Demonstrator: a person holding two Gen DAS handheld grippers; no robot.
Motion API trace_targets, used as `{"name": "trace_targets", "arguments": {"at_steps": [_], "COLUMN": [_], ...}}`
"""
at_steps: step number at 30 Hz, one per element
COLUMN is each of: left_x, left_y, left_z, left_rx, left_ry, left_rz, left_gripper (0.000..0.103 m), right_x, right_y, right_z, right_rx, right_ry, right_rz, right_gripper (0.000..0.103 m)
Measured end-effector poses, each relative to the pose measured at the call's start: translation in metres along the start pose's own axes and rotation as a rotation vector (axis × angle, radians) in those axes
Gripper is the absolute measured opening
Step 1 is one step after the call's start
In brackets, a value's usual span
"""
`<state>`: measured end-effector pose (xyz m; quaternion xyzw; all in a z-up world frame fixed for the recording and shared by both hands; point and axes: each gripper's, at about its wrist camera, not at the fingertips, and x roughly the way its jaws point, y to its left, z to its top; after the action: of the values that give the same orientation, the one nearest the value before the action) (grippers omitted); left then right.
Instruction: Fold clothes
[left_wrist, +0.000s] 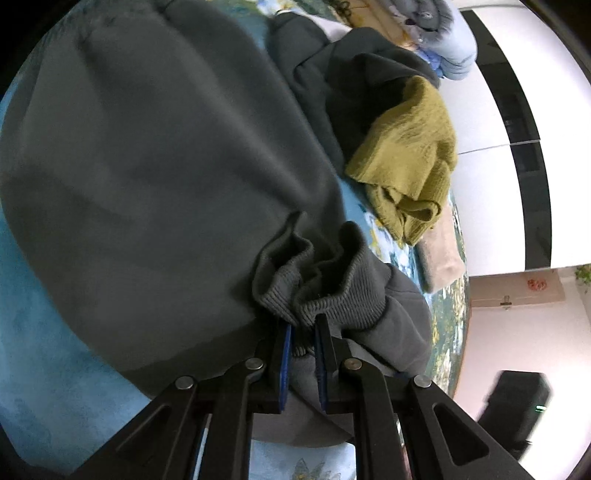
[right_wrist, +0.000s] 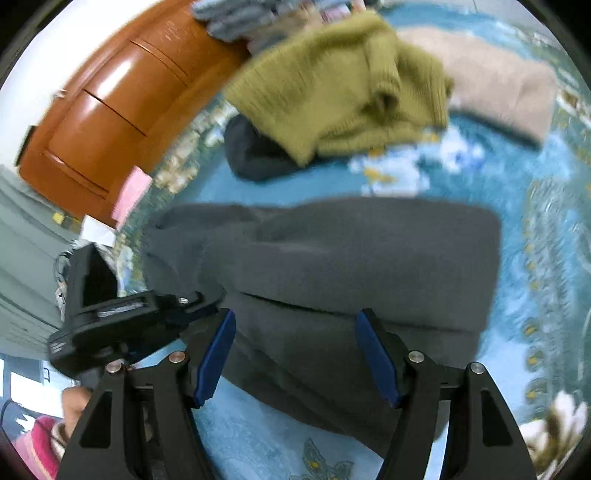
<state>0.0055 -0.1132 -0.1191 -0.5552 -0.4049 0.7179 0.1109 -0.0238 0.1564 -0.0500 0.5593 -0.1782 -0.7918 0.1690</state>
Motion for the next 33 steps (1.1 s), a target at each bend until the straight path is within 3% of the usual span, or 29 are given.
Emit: {"name": "trace_targets", "arguments": {"at_steps": [10,16,19,21,23,29,33], "left_x": [-0.003,-0.031,-0.059,-0.084,-0.104,-0.151,-0.137], "left_y": [-0.002,-0.006,-0.002,0.006,0.019,0.092,0.133], "left_z": [0.004,0.014,0.03,0.045,0.059,0.091,0.103], "left_rx": [0.021,0.072,0.089,0.103,0.109,0.016,-0.082], "left_ry": [0.037,0.027,-0.019,-0.071,-0.127,-0.259,-0.251], "left_rz": [-0.017,-0.076,-0.113,-0.132,-0.145,-0.153,-0.128], "left_gripper": [0.016,0.016,0.027,0.044,0.054,0.064,0.064], "right_x": [0.036,0.037,0.036,0.033,0.027,0.006,0.002], "right_y": [-0.004,-0.002,0.0,0.002,0.005,0.019,0.028], "right_z": [-0.014,-0.015,-0.015,-0.015,-0.015,-0.01,-0.008], "right_rx": [-0.029,-0.01,-0.002,0.01,0.02,0.015,0.018], "right_ry": [0.078,0.088,0.087,0.079,0.064,0.014,0.002], "right_rz": [-0.085,-0.099,-0.114,-0.122,-0.125,-0.149,-0.148], "right_gripper": [0.069,0.069,0.069,0.069,0.069,0.069,0.069]}}
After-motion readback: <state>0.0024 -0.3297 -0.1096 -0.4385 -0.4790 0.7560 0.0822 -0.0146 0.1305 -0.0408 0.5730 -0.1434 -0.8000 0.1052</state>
